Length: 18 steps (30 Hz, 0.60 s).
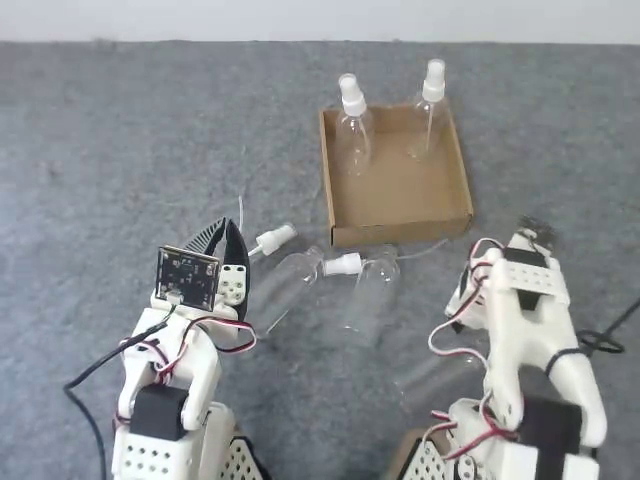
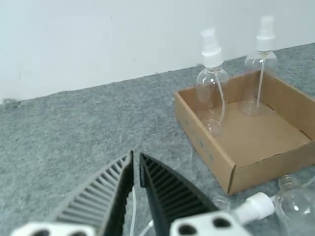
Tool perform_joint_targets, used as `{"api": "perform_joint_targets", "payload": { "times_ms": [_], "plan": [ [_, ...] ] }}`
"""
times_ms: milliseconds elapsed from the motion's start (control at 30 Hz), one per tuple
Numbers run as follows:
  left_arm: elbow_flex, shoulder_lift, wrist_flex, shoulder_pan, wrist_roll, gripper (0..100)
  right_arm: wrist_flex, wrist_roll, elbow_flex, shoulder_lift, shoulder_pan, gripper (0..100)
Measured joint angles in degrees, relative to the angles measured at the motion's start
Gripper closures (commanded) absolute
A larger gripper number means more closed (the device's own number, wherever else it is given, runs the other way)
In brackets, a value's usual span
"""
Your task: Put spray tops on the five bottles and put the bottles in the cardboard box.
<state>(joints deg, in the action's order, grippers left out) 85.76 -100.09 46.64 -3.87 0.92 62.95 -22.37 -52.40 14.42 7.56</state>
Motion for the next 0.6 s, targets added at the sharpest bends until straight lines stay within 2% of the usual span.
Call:
{"api": "perform_joint_targets", "payload": {
  "times_ms": [200, 400, 467, 600],
  "plan": [
    [0.0, 0.0, 0.0, 0.0, 0.0, 99, -2.37, 3.6, 0.35, -1.32, 4.92, 88.4],
    [0.0, 0.0, 0.0, 0.0, 0.0, 99, -3.69, 4.04, 0.35, -1.32, 7.91, 96.0],
    [0.0, 0.0, 0.0, 0.0, 0.0, 99, -4.66, 4.66, 0.35, -1.32, 8.35, 93.7],
    [0.0, 0.0, 0.0, 0.0, 0.0, 99, -4.22, 6.15, 1.23, -1.32, 7.74, 82.7]
  ]
}}
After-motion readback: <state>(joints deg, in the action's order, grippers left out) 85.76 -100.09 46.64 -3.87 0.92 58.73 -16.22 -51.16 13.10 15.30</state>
